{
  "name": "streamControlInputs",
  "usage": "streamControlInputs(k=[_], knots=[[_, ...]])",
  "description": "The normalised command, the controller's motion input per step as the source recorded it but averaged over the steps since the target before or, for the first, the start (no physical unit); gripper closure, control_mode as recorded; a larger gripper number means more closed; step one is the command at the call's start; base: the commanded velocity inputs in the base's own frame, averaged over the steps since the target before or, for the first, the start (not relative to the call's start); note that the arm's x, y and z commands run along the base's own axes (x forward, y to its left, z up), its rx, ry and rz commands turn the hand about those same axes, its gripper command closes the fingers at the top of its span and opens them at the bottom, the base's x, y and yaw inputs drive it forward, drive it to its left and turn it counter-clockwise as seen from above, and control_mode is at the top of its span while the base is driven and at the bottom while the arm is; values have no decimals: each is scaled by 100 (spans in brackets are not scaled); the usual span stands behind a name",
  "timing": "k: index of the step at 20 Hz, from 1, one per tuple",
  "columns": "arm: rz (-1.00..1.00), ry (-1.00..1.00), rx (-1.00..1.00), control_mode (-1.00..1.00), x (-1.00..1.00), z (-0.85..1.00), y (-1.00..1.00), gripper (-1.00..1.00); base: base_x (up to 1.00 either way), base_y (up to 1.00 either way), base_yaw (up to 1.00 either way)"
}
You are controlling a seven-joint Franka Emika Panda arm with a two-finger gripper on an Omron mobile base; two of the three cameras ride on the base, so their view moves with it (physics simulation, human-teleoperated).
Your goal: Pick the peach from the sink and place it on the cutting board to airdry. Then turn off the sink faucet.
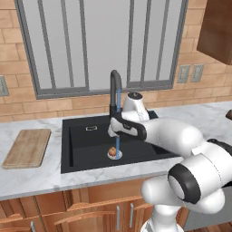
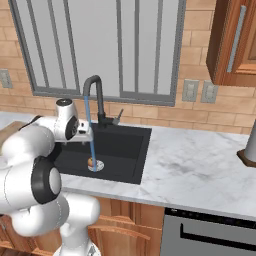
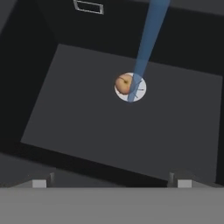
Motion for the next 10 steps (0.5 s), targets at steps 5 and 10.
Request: streamControlInputs(k=[5,10], knots=[[0,1,0,-100,17,-21,0,-100,0,0,0],[0,1,0,-100,13,-23,0,-100,0,0,0]])
